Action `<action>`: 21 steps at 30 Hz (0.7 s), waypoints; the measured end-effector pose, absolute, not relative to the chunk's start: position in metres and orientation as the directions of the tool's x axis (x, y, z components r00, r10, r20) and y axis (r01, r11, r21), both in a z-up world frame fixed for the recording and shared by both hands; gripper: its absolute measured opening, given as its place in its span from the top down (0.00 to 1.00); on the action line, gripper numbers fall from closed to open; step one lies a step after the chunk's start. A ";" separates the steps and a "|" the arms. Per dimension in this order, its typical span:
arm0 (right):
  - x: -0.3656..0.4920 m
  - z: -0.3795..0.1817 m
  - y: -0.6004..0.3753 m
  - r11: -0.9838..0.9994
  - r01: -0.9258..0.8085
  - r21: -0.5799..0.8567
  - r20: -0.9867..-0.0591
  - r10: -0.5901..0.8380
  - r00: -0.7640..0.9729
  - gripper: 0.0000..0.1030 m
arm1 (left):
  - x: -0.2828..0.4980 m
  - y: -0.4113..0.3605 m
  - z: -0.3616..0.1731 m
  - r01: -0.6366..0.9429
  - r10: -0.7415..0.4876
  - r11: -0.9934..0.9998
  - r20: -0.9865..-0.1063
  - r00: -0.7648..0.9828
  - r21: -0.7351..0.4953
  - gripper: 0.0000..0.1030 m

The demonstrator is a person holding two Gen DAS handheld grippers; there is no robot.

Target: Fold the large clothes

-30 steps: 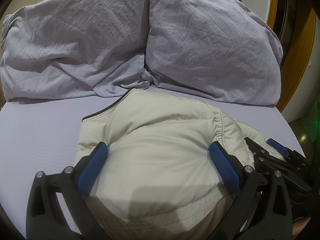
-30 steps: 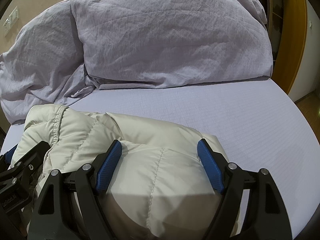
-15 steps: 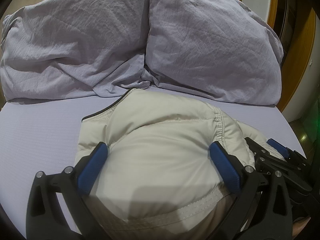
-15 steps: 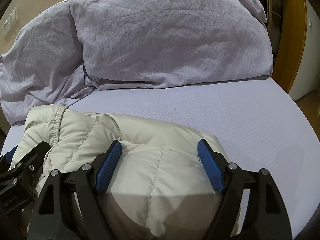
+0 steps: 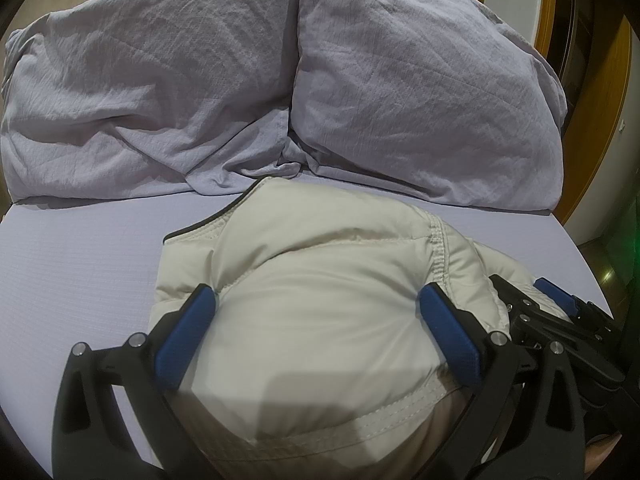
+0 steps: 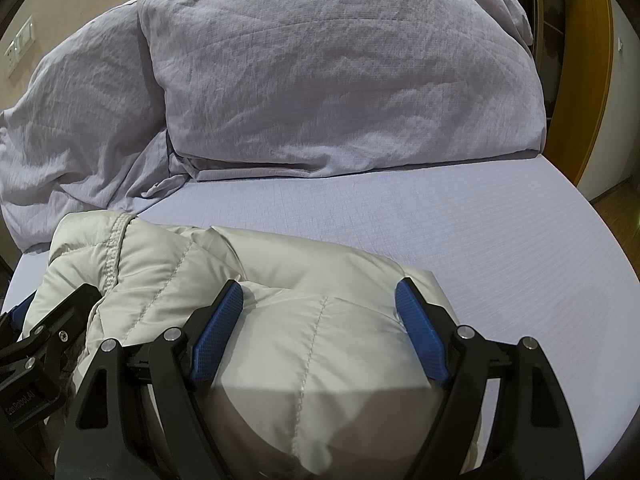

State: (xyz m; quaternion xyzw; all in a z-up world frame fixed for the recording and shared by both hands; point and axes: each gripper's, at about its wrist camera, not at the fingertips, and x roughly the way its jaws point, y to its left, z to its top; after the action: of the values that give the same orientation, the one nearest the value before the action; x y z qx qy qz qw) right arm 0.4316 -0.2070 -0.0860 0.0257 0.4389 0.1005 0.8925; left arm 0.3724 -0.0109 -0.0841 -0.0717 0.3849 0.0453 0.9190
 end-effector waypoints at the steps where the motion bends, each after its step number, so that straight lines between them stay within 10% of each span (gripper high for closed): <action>1: 0.432 -0.086 -0.207 0.979 -0.157 0.134 -0.778 0.202 0.595 0.22 | 0.372 -0.011 -0.084 -0.139 0.028 0.986 -0.714 0.699 -0.097 0.02; 21: 0.418 -0.070 -0.219 0.982 -0.150 0.110 -0.790 0.178 0.587 0.21 | 0.365 -0.009 -0.068 -0.126 0.031 0.989 -0.743 0.668 -0.071 0.02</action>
State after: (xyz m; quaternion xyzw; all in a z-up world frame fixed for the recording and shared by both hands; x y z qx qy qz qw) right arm 0.4182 -0.2189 -0.0702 0.0159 0.4450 0.0922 0.8906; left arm 0.3650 -0.0093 -0.0684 -0.0584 0.4049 0.0432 0.9115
